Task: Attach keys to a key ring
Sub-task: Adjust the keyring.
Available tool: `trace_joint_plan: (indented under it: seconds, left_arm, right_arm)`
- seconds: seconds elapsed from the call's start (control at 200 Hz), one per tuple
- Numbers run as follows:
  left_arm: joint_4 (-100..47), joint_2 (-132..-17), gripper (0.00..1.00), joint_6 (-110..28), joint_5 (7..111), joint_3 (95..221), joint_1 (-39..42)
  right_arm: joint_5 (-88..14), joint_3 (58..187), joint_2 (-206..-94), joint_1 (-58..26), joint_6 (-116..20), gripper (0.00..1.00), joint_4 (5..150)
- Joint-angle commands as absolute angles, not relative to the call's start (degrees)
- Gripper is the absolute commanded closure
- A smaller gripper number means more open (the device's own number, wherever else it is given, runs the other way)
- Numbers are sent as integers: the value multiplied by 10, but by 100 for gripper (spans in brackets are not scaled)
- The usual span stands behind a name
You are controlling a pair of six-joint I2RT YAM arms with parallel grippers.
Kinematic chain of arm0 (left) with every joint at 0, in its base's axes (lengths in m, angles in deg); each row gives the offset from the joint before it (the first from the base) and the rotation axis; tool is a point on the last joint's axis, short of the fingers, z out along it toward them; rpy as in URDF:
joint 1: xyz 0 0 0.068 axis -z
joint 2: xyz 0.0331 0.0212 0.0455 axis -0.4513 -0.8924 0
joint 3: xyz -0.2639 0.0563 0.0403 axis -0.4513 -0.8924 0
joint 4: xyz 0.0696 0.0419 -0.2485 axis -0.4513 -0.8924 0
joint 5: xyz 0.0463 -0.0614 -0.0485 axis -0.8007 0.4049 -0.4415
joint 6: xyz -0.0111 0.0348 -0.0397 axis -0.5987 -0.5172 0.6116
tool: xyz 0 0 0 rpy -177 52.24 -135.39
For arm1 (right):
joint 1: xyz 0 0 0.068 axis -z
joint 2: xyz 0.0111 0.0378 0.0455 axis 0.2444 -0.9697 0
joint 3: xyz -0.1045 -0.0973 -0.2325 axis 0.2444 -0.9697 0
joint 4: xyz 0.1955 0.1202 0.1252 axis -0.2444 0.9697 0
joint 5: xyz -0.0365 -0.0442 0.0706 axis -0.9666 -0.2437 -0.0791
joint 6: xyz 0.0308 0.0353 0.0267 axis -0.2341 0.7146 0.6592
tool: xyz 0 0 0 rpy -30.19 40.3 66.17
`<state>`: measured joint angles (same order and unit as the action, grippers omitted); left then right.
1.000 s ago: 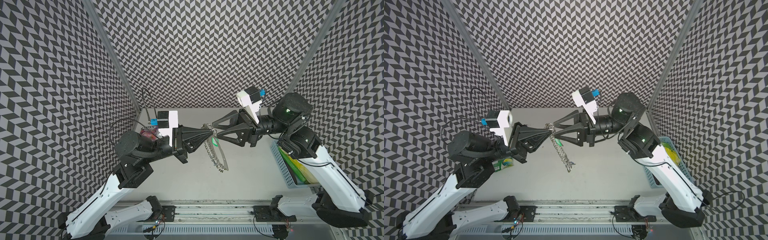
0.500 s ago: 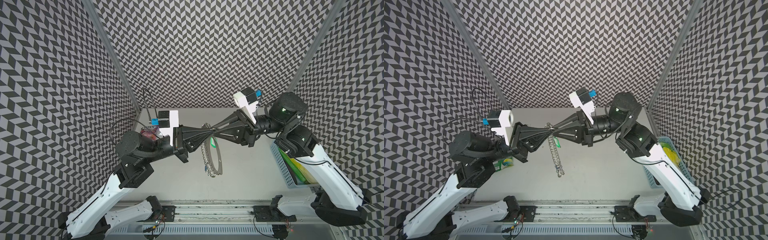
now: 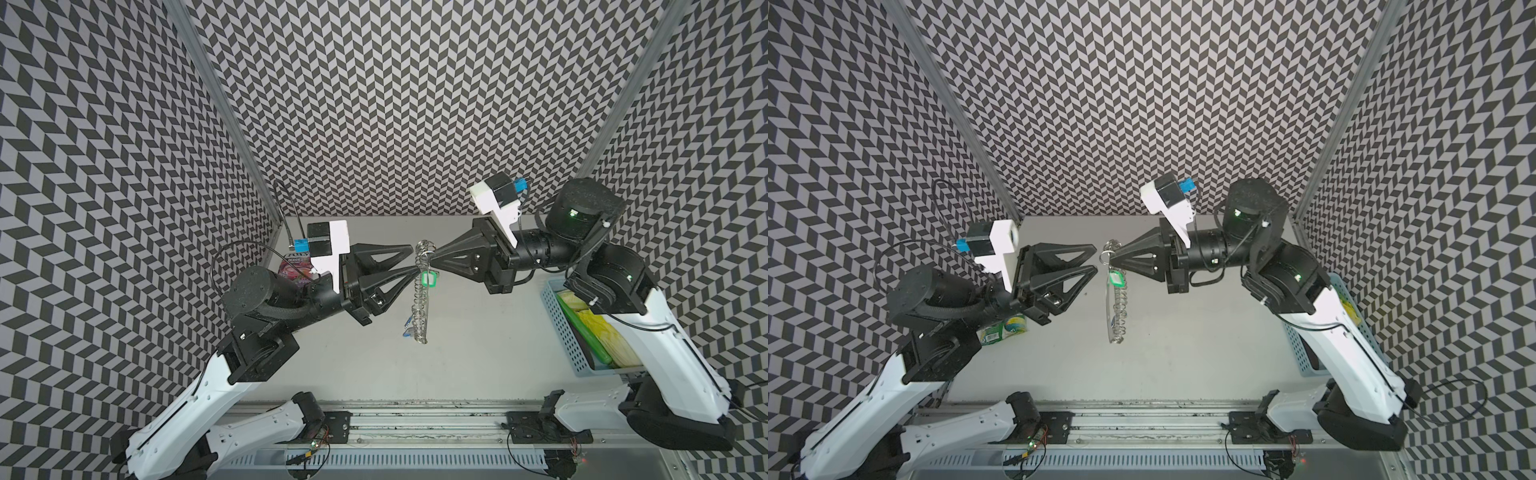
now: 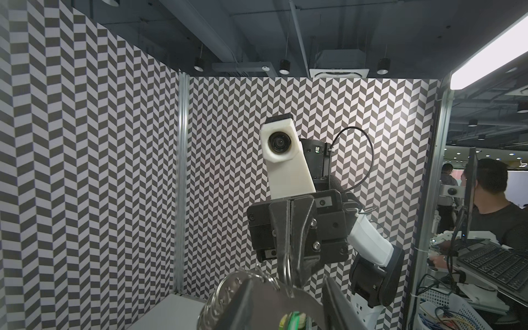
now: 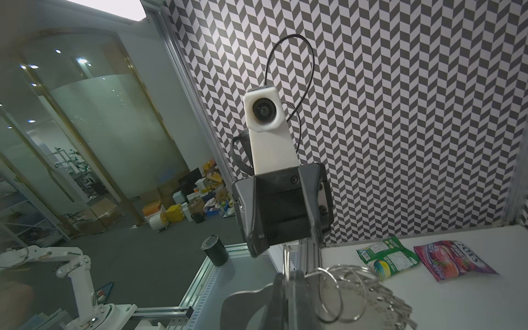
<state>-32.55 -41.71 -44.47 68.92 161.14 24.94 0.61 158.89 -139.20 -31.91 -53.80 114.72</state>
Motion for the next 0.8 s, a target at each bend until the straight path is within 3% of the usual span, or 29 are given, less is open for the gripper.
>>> trace_joint_plan:
  seconds: [0.0, 0.335, 0.791]
  left_arm:
    - [-355, -411, 53, -458, 657, 1628, 252]
    - [-480, -428, 47, -497, 637, 1668, 252]
    - [-574, -420, 43, -518, 621, 1636, 268]
  right_arm:
    - [-52, 1633, -1402, -322, -586, 100, 1226]
    - [-174, 1752, -1466, -322, -591, 100, 1429]
    - [-204, 1807, -1521, -323, -521, 100, 1455]
